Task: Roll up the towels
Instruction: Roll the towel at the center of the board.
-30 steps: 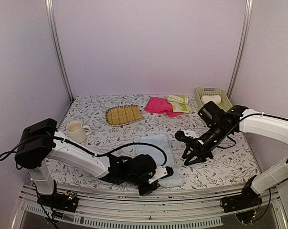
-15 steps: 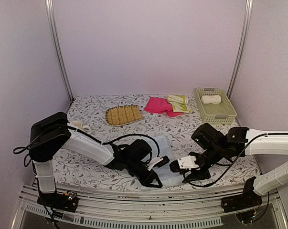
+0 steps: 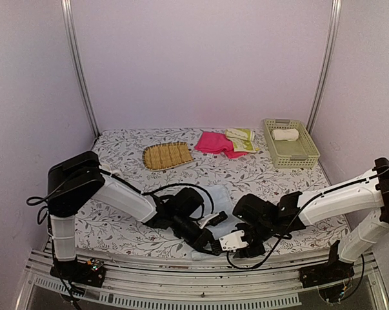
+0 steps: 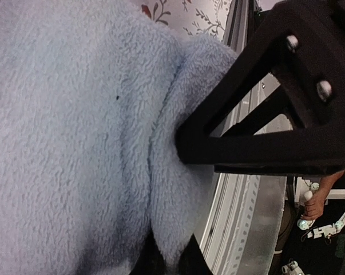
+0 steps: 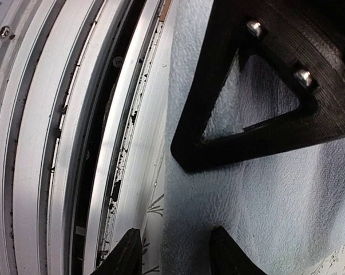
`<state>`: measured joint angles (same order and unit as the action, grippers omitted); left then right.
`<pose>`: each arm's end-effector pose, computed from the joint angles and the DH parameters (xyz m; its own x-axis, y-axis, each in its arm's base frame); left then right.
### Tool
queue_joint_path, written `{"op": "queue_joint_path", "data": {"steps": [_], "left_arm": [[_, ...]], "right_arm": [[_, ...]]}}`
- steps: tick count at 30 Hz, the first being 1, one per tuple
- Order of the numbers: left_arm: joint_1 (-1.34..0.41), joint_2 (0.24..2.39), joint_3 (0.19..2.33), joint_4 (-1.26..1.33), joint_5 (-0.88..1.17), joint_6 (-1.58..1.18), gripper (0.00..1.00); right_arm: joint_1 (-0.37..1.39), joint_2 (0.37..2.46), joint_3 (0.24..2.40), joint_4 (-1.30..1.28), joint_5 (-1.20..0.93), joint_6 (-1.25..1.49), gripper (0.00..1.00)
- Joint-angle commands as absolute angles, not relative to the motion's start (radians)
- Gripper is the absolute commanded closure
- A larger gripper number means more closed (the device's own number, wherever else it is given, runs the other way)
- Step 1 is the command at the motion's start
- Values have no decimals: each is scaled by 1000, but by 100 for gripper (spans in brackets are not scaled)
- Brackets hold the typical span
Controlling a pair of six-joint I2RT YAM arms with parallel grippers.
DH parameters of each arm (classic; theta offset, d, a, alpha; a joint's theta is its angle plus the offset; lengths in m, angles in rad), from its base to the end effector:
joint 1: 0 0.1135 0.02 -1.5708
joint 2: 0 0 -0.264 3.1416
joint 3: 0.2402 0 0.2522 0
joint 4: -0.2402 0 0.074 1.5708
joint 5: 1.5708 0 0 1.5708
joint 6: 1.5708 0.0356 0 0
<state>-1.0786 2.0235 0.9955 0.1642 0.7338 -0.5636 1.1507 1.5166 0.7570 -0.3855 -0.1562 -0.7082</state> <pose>0.1579 -0.3449 0.0958 -0.7632 0.5838 -0.2771 0.5351 0.3305 -0.7774 0.1049 0.2485 0.1525 0.3216 -0.8555 -0.4058 -0.9466 -0.2794 -0.1610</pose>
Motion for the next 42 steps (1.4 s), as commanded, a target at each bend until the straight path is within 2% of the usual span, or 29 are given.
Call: {"op": "queue_joint_path", "data": {"steps": [1, 3, 6, 8, 11, 12, 17, 23, 26, 30, 37, 42], "left_arm": [[-1059, 2068, 973, 129, 751, -585, 100], [-1051, 2074, 978, 124, 755, -579, 100], [-1029, 2063, 982, 102, 756, -546, 99], [-1021, 2019, 977, 68, 707, -493, 90], [-1018, 1884, 932, 38, 578, -426, 71], [-1019, 1840, 905, 43, 531, -413, 69], [-1062, 1595, 718, 155, 281, -377, 62], [-1245, 1359, 527, 263, -94, -252, 61], [-1291, 1318, 507, 244, -154, -206, 62], [-1348, 1347, 572, 219, -159, -124, 61], [-1394, 1639, 806, 97, -173, 43, 57], [-1392, 1817, 919, 115, -253, 149, 56]], "right_arm": [[1173, 1561, 764, -305, -87, -709, 57], [1174, 1593, 766, -299, -68, -711, 60], [1172, 1634, 771, -319, -88, -720, 84], [1166, 1640, 782, -356, -133, -715, 90], [1130, 1632, 801, -417, -240, -701, 94], [1109, 1633, 809, -443, -278, -700, 94], [966, 1698, 924, -596, -524, -698, 95], [839, 1922, 1133, -866, -749, -754, 95], [792, 2035, 1221, -983, -836, -796, 95], [748, 2146, 1320, -1099, -894, -840, 95], [723, 2208, 1379, -1148, -909, -858, 94], [723, 2218, 1379, -1151, -920, -862, 94]]}}
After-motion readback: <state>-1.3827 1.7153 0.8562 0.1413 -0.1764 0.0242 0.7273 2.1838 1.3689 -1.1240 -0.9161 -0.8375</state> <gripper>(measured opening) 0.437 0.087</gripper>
